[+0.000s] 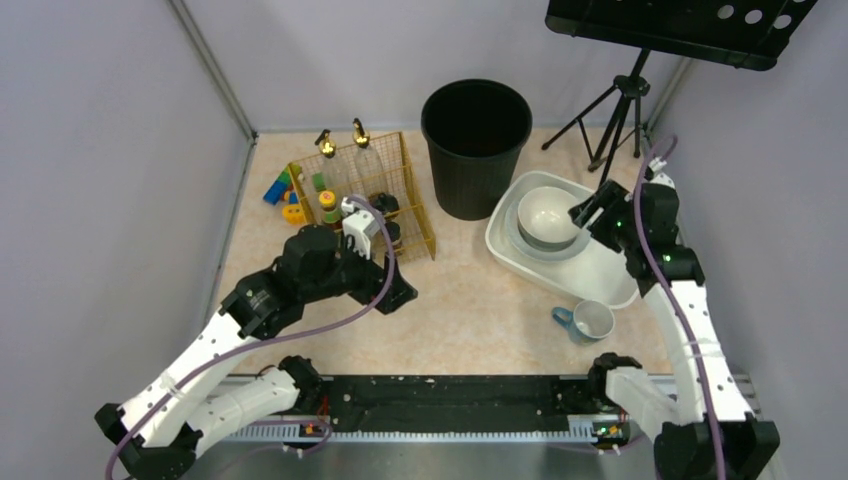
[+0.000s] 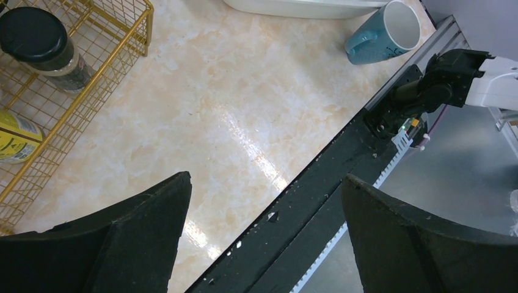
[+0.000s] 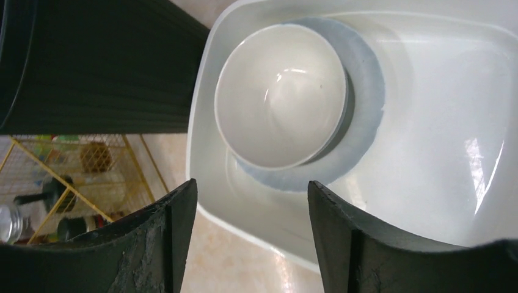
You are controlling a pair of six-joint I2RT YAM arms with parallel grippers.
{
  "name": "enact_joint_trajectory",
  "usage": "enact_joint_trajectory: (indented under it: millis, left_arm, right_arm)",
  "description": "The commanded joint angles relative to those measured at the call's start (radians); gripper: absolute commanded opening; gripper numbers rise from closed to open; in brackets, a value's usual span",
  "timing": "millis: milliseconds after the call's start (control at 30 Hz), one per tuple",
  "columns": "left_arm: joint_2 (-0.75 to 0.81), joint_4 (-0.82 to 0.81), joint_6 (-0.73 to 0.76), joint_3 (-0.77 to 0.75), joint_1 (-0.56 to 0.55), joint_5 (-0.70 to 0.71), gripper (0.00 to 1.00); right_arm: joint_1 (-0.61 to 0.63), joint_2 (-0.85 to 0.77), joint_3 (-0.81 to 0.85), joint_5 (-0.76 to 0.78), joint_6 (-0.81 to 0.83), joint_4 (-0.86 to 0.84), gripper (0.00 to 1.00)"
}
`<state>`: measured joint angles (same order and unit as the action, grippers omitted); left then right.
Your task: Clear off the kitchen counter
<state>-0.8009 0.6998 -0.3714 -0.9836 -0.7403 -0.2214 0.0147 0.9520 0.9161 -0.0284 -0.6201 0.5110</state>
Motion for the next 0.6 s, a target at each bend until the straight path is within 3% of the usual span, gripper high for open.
enact_joint_trajectory:
  millis: [0, 167, 367, 567]
  left_arm:
    - [0.025, -0.07, -0.02, 0.039, -0.001, -0.033, 0.96]
    - [0.031, -0.08, -0.013, 0.07, -0.001, -0.046, 0.96]
    - [0.016, -0.065, 0.008, 0.094, -0.001, 0.002, 0.96]
    - [-0.014, -0.081, 0.007, 0.119, -0.001, -0.054, 0.96]
  right_arm:
    - [-0.01, -0.106, -0.029, -0.143, 0.061, 0.144, 0.64]
    - [0.029, -0.183, -0.031, -0.153, 0.078, 0.278, 0.61]
    - [0.152, -0.182, -0.035, -0.013, 0.054, 0.419, 0.55]
    - [0.256, -0.165, -0.054, 0.133, 0.019, 0.51, 0.53]
